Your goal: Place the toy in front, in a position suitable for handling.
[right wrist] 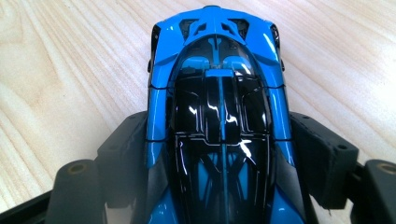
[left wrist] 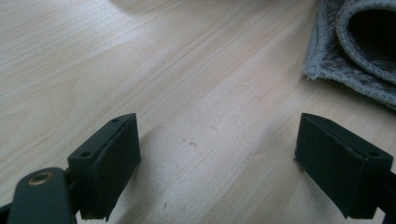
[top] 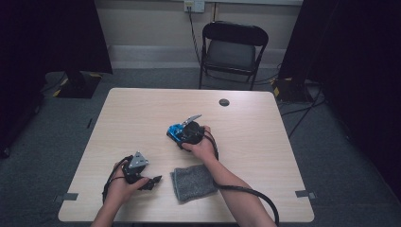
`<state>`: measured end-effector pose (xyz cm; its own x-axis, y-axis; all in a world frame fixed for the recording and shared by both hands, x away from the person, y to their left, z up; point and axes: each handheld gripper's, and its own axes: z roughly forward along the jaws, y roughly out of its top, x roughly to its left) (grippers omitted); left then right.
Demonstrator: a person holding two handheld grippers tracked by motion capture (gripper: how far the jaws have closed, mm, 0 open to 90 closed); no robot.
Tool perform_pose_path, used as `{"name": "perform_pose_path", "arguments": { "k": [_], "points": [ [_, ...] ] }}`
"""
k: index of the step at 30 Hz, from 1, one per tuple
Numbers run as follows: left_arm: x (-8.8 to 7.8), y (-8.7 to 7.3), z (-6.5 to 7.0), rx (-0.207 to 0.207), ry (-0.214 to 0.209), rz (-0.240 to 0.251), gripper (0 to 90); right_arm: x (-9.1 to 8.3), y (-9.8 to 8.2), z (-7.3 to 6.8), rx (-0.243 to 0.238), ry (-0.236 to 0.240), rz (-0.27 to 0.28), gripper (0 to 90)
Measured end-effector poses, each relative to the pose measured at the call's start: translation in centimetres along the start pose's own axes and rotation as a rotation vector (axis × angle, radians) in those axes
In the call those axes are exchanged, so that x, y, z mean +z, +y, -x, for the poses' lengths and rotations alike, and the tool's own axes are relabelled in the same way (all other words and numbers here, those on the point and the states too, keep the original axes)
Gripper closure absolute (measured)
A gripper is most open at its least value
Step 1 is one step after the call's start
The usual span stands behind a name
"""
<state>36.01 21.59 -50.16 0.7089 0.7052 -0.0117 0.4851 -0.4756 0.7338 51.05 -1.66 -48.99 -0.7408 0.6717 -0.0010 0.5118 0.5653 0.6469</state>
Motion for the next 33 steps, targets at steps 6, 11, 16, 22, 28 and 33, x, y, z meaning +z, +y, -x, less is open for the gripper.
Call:
{"name": "perform_pose_path", "arguments": {
  "k": [6,11,16,22,28,33],
  "points": [
    [0.0,0.0,0.0,0.002,0.001,0.000,13.6,-0.1,-0.1,-0.1,0.006,-0.004,0.004,25.7],
    [0.0,0.0,0.0,0.001,0.000,0.001,13.5,-0.1,-0.2,0.0,0.002,-0.005,0.004,25.8],
    [0.0,0.0,0.0,0.002,0.000,0.001,13.5,-0.2,-0.2,0.0,0.000,-0.005,0.003,25.8],
    [0.0,0.0,0.0,0.001,0.000,0.001,13.5,-0.5,0.0,0.0,-0.002,-0.005,-0.004,25.8],
    [0.0,0.0,0.0,0.001,0.000,0.001,13.5,-0.7,0.1,0.3,-0.007,-0.001,-0.005,25.8],
    [0.0,0.0,0.0,0.001,0.000,0.001,13.5,-1.3,0.1,0.7,0.001,-0.007,0.009,27.4]
  ]
}}
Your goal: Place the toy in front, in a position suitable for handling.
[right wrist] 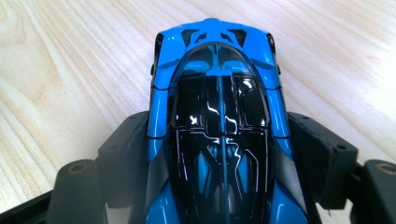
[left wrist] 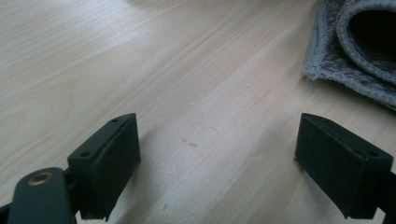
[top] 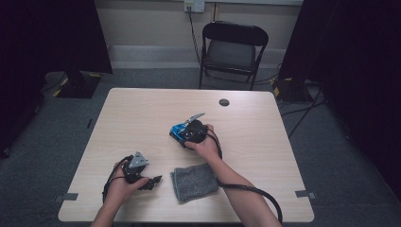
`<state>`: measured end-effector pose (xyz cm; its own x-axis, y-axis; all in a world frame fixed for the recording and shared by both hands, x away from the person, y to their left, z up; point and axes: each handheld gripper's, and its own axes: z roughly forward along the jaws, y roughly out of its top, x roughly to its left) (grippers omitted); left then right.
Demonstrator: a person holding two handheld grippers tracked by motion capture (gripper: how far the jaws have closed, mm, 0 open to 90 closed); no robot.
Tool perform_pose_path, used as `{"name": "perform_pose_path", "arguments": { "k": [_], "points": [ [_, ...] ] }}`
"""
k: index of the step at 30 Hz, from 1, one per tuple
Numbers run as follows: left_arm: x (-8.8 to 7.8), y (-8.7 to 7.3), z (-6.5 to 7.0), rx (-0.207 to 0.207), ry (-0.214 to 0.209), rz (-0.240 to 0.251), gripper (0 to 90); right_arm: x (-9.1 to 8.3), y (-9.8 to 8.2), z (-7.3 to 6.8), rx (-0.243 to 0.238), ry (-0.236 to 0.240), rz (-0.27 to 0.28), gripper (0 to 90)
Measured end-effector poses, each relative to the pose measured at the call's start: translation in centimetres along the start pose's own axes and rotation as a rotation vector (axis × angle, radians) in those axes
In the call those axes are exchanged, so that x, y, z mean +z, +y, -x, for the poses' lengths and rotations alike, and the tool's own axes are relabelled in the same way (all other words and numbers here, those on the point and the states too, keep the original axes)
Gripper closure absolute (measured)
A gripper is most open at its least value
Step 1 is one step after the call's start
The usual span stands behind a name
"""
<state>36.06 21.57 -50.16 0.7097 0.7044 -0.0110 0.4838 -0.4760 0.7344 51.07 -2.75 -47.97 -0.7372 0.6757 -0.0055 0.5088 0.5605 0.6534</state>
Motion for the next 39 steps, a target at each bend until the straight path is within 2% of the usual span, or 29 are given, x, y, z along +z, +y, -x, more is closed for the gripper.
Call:
{"name": "perform_pose_path", "arguments": {
  "k": [6,19,25,36,39],
  "points": [
    [0.0,0.0,0.0,0.001,0.000,-0.001,13.5,-0.5,-0.1,0.5,0.006,0.001,-0.004,27.5],
    [0.0,0.0,0.0,0.001,0.000,-0.002,13.4,-1.5,0.2,0.8,0.024,0.007,0.047,27.5],
    [0.0,0.0,0.0,0.000,0.000,-0.001,13.4,-2.4,0.2,1.4,0.027,0.007,0.060,27.5],
    [0.0,0.0,0.0,0.001,0.000,-0.002,13.4,-4.1,-1.2,3.0,0.033,0.007,0.067,27.4],
    [0.0,0.0,0.0,0.001,0.000,-0.002,13.4,-4.8,-2.1,3.7,0.046,-0.002,0.070,27.4]
  ]
}}
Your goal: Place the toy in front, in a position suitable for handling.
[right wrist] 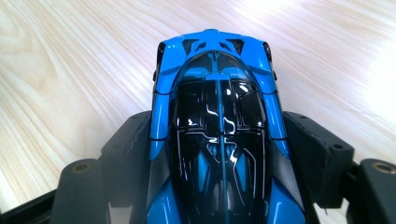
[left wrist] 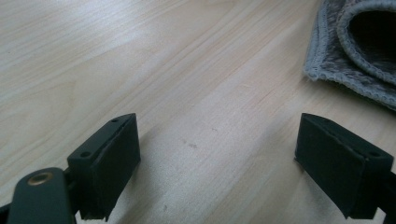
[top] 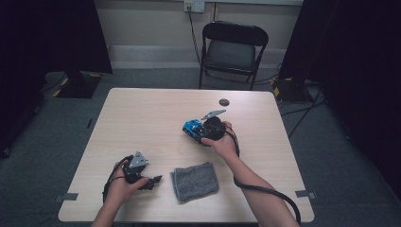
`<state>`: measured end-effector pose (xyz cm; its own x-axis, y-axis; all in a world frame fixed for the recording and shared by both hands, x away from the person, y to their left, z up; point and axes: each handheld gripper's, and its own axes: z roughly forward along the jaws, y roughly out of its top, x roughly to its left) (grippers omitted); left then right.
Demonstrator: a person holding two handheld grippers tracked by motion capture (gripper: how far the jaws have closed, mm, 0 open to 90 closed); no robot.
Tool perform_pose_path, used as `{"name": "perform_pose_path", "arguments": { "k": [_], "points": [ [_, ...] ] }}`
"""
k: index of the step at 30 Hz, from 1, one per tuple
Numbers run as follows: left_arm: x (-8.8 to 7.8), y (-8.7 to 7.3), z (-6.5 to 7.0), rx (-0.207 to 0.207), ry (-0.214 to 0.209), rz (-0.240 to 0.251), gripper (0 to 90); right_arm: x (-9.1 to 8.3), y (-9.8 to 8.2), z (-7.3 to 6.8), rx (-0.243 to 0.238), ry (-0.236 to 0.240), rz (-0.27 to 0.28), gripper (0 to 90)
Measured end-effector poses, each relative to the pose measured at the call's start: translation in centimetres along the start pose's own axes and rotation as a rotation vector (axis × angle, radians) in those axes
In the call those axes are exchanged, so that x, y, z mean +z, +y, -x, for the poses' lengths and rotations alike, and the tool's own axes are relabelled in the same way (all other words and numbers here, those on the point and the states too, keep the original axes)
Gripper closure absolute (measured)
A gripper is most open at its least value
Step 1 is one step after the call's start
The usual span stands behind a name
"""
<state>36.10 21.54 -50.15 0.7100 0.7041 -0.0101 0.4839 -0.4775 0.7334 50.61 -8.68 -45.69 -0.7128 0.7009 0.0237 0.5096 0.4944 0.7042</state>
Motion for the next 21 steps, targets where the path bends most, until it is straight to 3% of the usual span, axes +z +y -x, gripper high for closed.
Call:
{"name": "perform_pose_path", "arguments": {
  "k": [11,21],
  "points": [
    [0.1,0.0,0.0,-0.002,0.000,0.002,13.4,-1.0,-2.4,1.3,0.005,0.001,-0.001,27.4],
    [0.1,0.0,0.0,-0.002,0.000,0.002,13.4,-1.0,-3.7,0.9,-0.018,0.020,0.000,27.4]
  ]
}}
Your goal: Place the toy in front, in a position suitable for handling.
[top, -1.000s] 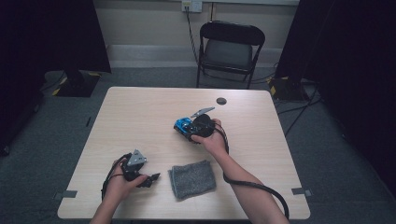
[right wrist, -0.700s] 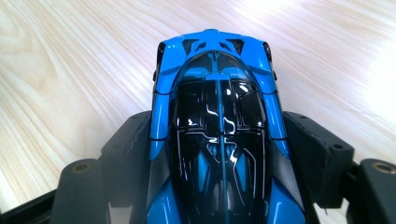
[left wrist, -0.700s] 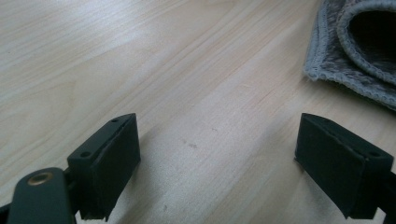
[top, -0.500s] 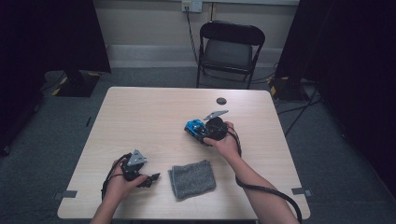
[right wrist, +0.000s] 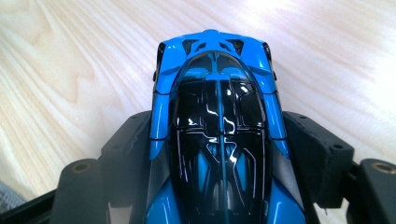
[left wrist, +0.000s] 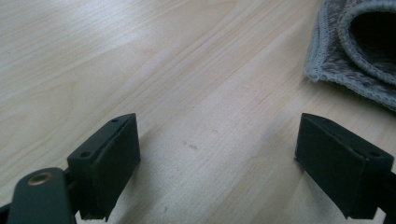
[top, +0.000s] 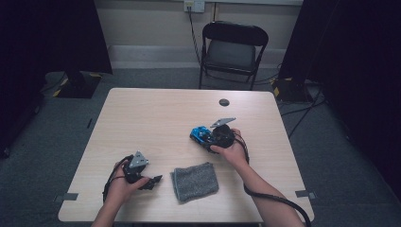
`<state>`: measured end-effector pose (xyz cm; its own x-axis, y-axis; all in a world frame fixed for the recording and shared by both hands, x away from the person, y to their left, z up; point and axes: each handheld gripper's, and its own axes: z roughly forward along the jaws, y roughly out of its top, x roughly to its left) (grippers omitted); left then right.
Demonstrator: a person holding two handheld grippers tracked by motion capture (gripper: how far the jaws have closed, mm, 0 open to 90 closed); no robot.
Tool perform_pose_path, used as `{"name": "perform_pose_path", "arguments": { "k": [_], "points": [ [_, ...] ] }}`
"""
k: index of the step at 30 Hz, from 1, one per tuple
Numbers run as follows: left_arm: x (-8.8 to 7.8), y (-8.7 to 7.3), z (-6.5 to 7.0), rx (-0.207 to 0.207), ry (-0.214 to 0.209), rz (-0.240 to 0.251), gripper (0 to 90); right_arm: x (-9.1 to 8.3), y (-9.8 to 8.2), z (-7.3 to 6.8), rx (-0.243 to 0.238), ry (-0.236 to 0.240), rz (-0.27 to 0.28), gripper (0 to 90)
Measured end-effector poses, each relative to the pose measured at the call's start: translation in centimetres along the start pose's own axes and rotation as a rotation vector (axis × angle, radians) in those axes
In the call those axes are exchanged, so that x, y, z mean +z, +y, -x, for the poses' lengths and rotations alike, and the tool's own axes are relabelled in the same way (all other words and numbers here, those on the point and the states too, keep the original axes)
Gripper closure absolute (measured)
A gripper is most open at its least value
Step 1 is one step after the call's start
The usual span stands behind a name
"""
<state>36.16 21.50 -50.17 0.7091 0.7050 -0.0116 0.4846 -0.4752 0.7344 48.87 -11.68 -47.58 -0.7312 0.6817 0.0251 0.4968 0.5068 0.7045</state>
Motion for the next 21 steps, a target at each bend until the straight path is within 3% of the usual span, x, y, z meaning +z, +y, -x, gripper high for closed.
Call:
{"name": "perform_pose_path", "arguments": {
  "k": [8,21],
  "points": [
    [0.0,0.0,0.0,-0.001,0.000,0.000,13.4,-0.2,-1.6,-0.2,-0.025,0.025,0.008,27.4],
    [0.0,0.0,0.0,0.000,0.000,0.000,13.4,-1.3,-3.1,0.3,-0.013,0.044,0.032,27.3]
  ]
}}
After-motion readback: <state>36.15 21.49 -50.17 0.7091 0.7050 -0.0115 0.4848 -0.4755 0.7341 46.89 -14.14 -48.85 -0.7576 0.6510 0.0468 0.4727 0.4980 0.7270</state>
